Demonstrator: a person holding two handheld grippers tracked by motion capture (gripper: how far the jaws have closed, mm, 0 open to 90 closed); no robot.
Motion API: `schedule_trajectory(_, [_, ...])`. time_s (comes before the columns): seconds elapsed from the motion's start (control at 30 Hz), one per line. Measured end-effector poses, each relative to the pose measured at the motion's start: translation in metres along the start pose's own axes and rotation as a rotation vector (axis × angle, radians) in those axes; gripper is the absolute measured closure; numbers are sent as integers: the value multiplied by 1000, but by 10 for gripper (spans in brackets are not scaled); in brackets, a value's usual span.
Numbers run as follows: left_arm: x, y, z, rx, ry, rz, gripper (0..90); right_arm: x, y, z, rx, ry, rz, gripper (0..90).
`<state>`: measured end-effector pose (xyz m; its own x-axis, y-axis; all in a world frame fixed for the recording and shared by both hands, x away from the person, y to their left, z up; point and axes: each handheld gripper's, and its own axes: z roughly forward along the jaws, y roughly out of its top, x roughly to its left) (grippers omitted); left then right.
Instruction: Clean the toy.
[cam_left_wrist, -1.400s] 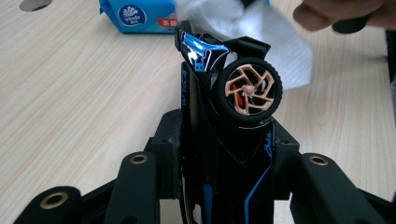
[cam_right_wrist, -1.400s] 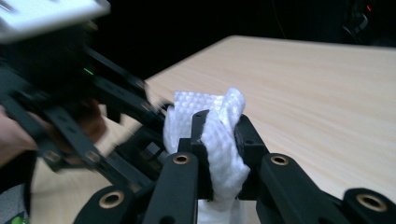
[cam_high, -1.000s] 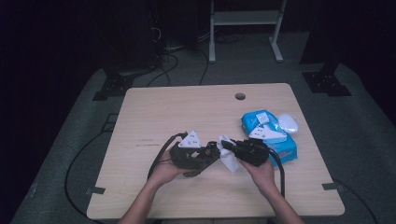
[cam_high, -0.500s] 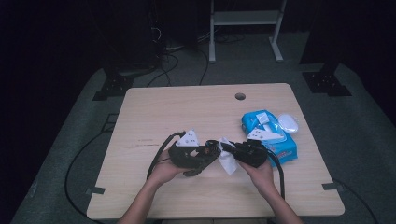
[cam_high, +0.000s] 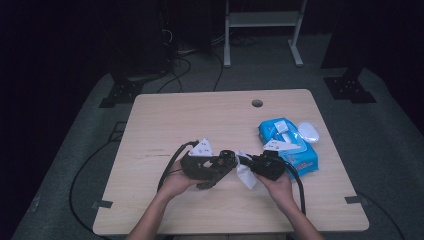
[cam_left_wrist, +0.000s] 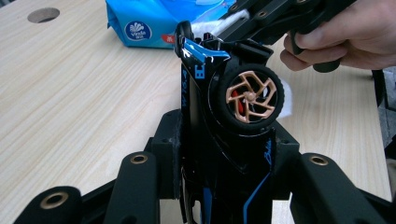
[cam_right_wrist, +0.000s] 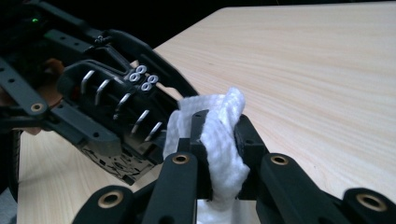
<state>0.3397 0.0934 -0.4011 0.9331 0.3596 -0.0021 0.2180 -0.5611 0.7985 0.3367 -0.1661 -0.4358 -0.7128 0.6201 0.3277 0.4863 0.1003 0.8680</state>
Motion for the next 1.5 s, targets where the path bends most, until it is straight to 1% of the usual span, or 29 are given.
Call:
schedule_trajectory(0.03, [0, 0, 1, 13, 5, 3, 573, -2, 0, -1, -6, 5, 11, 803])
schedule_trajectory(0.07, [1, -1, 3, 20, 4, 0, 573, -1, 2, -3, -18, 5, 10, 803])
schedule_trajectory(0.13, [3, -3, 6, 30, -4, -17, 573, 0, 7, -8, -31, -4, -8, 803])
schedule_trajectory(0.2, [6, -6, 11, 55, -18, -31, 573, -2, 9, -12, -47, -7, -4, 802])
schedule_trajectory(0.23, [6, -7, 14, 70, -20, -36, 573, -3, 9, -13, -47, -8, 3, 802])
schedule_trajectory(0.3, [6, -7, 17, 76, -26, -44, 572, -5, 9, -15, -49, -9, 9, 802])
schedule_trajectory(0.4, [5, -4, 19, 103, -14, -32, 573, -4, 9, -14, -45, -6, 2, 802])
schedule_trajectory(0.47, [5, -3, 23, 121, -14, -39, 573, -2, 9, -12, -38, -1, -5, 802])
schedule_trajectory(0.5, [5, -3, 25, 140, -12, -36, 572, -1, 9, -11, -33, -4, -10, 801])
schedule_trajectory(0.53, [6, -3, 28, 166, -6, -44, 572, -1, 9, -11, -29, -6, -14, 801])
schedule_trajectory(0.6, [6, -4, 33, 219, 16, -44, 572, 0, 8, -9, -23, -4, -16, 801])
schedule_trajectory(0.63, [6, -5, 35, 235, 18, -47, 572, 0, 7, -8, -18, -5, -20, 801])
schedule_trajectory(0.67, [6, -5, 36, 248, 8, -61, 572, 0, 7, -7, -11, -4, -20, 801])
schedule_trajectory(0.7, [7, -6, 37, 264, 2, -62, 572, 0, 6, -6, -8, -3, -22, 801])
schedule_trajectory(0.77, [6, -6, 40, 288, 6, -67, 571, 0, 5, -3, 4, -2, -21, 801])
schedule_trajectory(0.83, [6, -7, 42, 315, 12, -59, 571, 0, 3, 0, 17, 3, -18, 801])
schedule_trajectory(0.93, [6, -9, 44, 331, 10, -57, 569, 2, 1, 4, 40, 9, -22, 801])
schedule_trajectory(1.07, [3, -9, 45, 329, 11, -41, 569, 6, 0, 11, 52, 24, -29, 801])
schedule_trajectory(1.13, [3, -8, 45, 328, 7, -33, 569, 10, -1, 15, 65, 19, -46, 801])
schedule_trajectory(1.2, [2, -8, 45, 324, 2, -32, 570, 10, -3, 18, 80, 8, -62, 800])
schedule_trajectory(1.23, [2, -8, 45, 322, 3, -24, 570, 11, -4, 19, 86, 3, -66, 800])
schedule_trajectory(1.3, [2, -9, 45, 320, 2, -26, 570, 6, -8, 20, 104, -28, -78, 800])
schedule_trajectory(1.33, [2, -9, 45, 317, 2, -27, 571, 5, -8, 20, 111, -37, -80, 801])
schedule_trajectory(1.37, [2, -9, 45, 315, 1, -27, 570, 3, -10, 20, 126, -57, -80, 800])
schedule_trajectory(1.4, [2, -9, 46, 315, -1, -24, 570, -1, -11, 19, 133, -60, -69, 800])
schedule_trajectory(1.43, [2, -8, 47, 312, -2, -24, 570, -2, -11, 18, 126, -56, -55, 801])
schedule_trajectory(1.5, [2, -7, 47, 307, -2, -25, 570, 1, -7, 15, 106, -53, -65, 800])
